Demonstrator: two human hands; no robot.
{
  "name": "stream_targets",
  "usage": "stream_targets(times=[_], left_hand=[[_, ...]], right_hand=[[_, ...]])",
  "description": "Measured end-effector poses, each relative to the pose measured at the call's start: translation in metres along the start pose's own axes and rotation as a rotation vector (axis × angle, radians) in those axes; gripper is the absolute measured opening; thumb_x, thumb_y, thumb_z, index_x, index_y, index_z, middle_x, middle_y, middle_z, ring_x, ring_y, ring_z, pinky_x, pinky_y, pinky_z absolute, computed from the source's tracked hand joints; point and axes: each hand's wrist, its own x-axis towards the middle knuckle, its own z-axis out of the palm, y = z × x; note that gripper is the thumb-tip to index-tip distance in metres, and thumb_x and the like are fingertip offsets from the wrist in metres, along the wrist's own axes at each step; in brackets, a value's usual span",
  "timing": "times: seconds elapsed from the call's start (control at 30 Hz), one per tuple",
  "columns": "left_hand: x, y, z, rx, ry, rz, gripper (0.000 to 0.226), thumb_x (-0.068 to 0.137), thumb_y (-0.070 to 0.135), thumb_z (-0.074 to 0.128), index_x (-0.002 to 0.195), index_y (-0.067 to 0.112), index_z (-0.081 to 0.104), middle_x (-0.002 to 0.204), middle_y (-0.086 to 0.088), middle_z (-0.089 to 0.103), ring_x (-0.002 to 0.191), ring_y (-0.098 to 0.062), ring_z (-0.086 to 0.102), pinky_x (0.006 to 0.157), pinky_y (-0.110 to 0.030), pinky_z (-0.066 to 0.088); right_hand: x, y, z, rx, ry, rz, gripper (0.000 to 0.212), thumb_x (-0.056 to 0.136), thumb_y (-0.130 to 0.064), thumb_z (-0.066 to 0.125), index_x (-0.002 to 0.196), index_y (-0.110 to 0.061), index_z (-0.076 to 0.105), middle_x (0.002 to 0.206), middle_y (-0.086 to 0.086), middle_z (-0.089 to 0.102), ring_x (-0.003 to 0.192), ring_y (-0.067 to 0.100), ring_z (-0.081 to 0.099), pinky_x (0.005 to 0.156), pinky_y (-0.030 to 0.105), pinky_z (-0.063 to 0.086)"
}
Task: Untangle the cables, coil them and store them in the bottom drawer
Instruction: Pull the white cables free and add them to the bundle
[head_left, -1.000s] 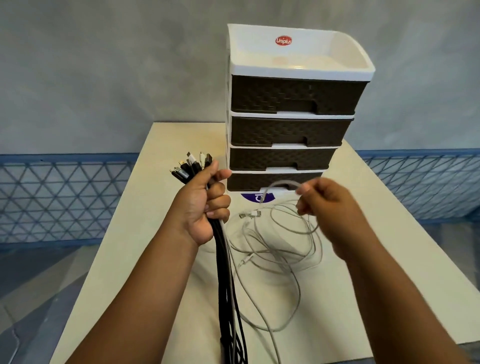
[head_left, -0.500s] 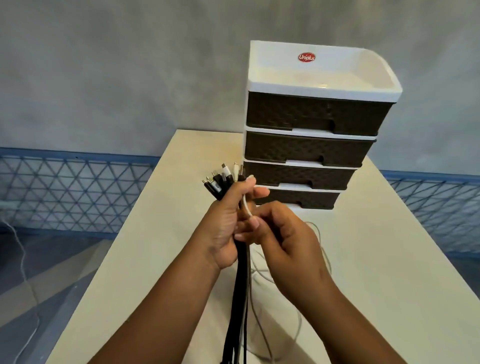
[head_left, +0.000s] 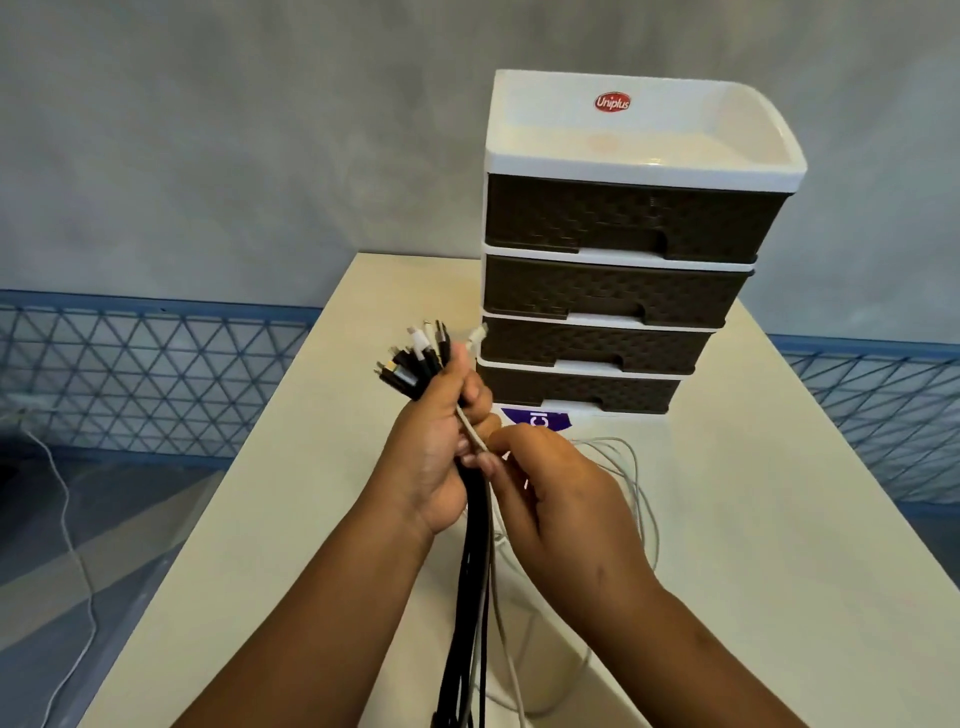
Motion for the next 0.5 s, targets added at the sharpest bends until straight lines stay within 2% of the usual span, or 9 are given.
stream_targets(times=[0.1,0.17,0.23,0.33,0.4,0.43,0.47,0.5], left_hand=[[0.006,0.008,-0.006,-0.18,-0.059,0.04,0.05,0.097,0.049,0.045,0.057,0.02,0.034,0.051,0.006,0.024,0.039,-0.005,0.02,0.04,-0.018,0.016],[0.01,0.017,-0.013,-0.252,-0.071,0.081,0.051,0.096,0.05,0.046,0.055,0.02,0.034,0.052,0.005,0.028,0.042,-0.006,0.022,0.043,-0.018,0.019],[0.012,0.026,-0.019,-0.288,-0.075,0.12,0.052,0.095,0.05,0.047,0.053,0.02,0.037,0.056,0.004,0.033,0.045,-0.007,0.027,0.046,-0.018,0.027],[0.013,0.035,-0.026,-0.306,-0.062,0.155,0.054,0.097,0.051,0.045,0.053,0.02,0.038,0.059,0.004,0.043,0.059,-0.008,0.05,0.063,-0.022,0.045],[0.012,0.038,-0.029,-0.33,-0.06,0.159,0.055,0.097,0.052,0.044,0.053,0.02,0.038,0.057,0.005,0.046,0.076,-0.012,0.065,0.078,-0.03,0.053],[0.012,0.039,-0.029,-0.355,-0.072,0.149,0.054,0.097,0.052,0.045,0.053,0.02,0.038,0.054,0.006,0.045,0.075,-0.012,0.066,0.079,-0.031,0.055],[0.012,0.04,-0.029,-0.381,-0.094,0.126,0.054,0.096,0.052,0.045,0.053,0.02,0.038,0.05,0.007,0.041,0.065,-0.008,0.063,0.074,-0.028,0.057],[0.011,0.041,-0.029,-0.394,-0.123,0.1,0.053,0.096,0.053,0.044,0.054,0.021,0.038,0.047,0.008,0.037,0.053,-0.004,0.053,0.061,-0.021,0.054]], right_hand=[[-0.015,0.02,0.016,0.084,-0.059,0.089,0.019,0.097,-0.042,0.045,0.085,-0.029,0.049,0.071,-0.012,0.051,0.065,0.011,0.049,0.055,0.022,0.037],[-0.029,0.043,0.028,0.075,-0.109,0.129,0.02,0.097,-0.042,0.046,0.081,-0.03,0.047,0.071,-0.015,0.05,0.069,0.008,0.049,0.059,0.017,0.035],[-0.042,0.068,0.034,0.027,-0.111,0.134,0.022,0.097,-0.039,0.045,0.084,-0.024,0.055,0.077,-0.01,0.056,0.074,0.007,0.048,0.066,0.019,0.038],[-0.046,0.107,0.031,-0.075,-0.062,0.149,0.026,0.096,-0.031,0.047,0.088,-0.013,0.064,0.085,0.001,0.061,0.083,0.016,0.053,0.075,0.031,0.044],[-0.035,0.127,0.021,-0.145,-0.034,0.188,0.017,0.094,-0.023,0.057,0.094,-0.012,0.071,0.091,0.005,0.062,0.089,0.024,0.058,0.08,0.032,0.045],[-0.028,0.133,0.015,-0.18,-0.022,0.213,0.013,0.093,-0.019,0.061,0.097,-0.013,0.072,0.092,0.006,0.062,0.089,0.028,0.06,0.079,0.032,0.046],[-0.019,0.135,0.007,-0.204,-0.015,0.244,0.012,0.094,-0.018,0.062,0.099,-0.014,0.072,0.092,0.007,0.063,0.088,0.03,0.061,0.077,0.033,0.047],[-0.009,0.132,-0.002,-0.208,-0.006,0.286,0.013,0.096,-0.02,0.06,0.101,-0.015,0.071,0.091,0.008,0.066,0.086,0.03,0.062,0.074,0.033,0.047]])
